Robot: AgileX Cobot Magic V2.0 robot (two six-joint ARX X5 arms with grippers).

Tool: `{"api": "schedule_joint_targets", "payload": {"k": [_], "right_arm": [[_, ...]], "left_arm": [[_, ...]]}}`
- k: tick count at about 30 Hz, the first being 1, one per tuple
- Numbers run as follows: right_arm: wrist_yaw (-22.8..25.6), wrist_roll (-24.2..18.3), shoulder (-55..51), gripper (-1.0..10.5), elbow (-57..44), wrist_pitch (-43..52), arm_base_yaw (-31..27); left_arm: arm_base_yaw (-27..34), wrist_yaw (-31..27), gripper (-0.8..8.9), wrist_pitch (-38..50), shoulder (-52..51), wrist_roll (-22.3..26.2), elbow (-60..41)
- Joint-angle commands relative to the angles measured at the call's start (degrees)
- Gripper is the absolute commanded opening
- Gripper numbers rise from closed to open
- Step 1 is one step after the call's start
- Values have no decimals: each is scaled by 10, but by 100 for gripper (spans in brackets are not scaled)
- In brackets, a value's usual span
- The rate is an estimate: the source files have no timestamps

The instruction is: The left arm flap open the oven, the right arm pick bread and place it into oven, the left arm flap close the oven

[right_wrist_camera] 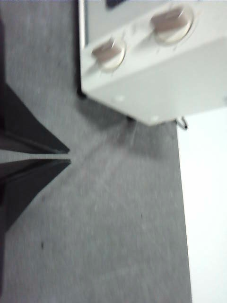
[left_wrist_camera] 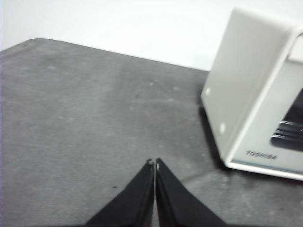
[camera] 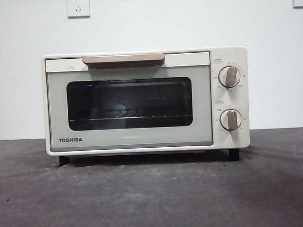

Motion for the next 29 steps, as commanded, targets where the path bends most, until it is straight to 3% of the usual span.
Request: {"api": "schedule_joint_targets", "payload": {"k": [1, 5, 11, 17, 24, 29], "right_arm": [[-1, 91, -1, 13, 14, 5, 0], [0, 122, -1, 12, 52, 4, 0], [0, 131, 28, 12, 153, -54, 0], [-40, 127, 91, 12, 275, -139, 0], [-143, 63, 181, 12, 408, -235, 0], [-233, -2, 250, 12, 494, -315, 0]], "left_arm": [[-3, 2, 11, 3, 6, -41, 25], [-5, -2, 11, 5, 31, -54, 85], [-6, -2, 11, -4, 127, -71, 197], [-7, 73, 11, -74, 238, -54, 336], [-33, 175, 11, -150, 327, -27, 454], [-96, 208, 11, -207, 370, 8, 499]]}}
